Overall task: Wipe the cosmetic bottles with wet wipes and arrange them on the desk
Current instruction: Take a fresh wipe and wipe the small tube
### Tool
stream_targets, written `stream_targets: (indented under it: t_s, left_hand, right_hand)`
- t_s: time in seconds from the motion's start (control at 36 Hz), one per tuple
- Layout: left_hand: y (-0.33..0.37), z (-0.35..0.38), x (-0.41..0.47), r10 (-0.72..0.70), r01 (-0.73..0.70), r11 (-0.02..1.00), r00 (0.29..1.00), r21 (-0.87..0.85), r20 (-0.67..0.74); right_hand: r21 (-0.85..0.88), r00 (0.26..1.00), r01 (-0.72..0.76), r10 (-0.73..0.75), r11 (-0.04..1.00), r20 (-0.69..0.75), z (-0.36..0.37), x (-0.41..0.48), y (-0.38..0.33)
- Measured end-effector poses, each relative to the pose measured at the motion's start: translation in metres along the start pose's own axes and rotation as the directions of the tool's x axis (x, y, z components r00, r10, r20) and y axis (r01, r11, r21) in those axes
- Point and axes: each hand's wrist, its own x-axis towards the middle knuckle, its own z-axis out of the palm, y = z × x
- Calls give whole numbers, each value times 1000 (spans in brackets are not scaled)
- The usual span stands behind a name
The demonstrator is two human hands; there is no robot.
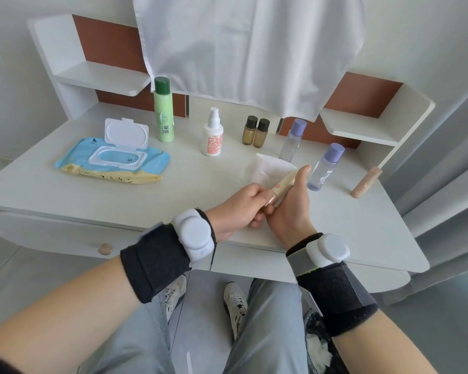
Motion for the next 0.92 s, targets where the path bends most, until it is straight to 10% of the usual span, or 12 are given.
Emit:
stream_targets:
  t_s: [0.11, 0.25, 0.53, 0.67, 0.92]
  left_hand:
    - [0, -8, 0, -168, 235, 918, 960, -319, 225]
    - [-2, -14, 1, -193, 252, 883, 964, -397, 181]
    - [-6, -8, 2, 143, -67, 958, 954, 279, -263]
    - [-10, -3, 2, 474, -189, 715, 838, 673, -270]
    - [-11, -13, 2, 760, -194, -53, 628, 980, 166]
  right_hand:
    - [15, 999, -17, 16, 1000, 48, -4, 2, -1]
    - [108, 990, 51, -65, 993, 124, 2, 2, -9]
    - [86, 986, 119, -127, 989, 104, 9, -5, -7]
    - [98, 989, 97, -107, 990, 102, 13, -8, -3]
    - [1, 996, 66, -66, 998, 64, 4, -7, -6]
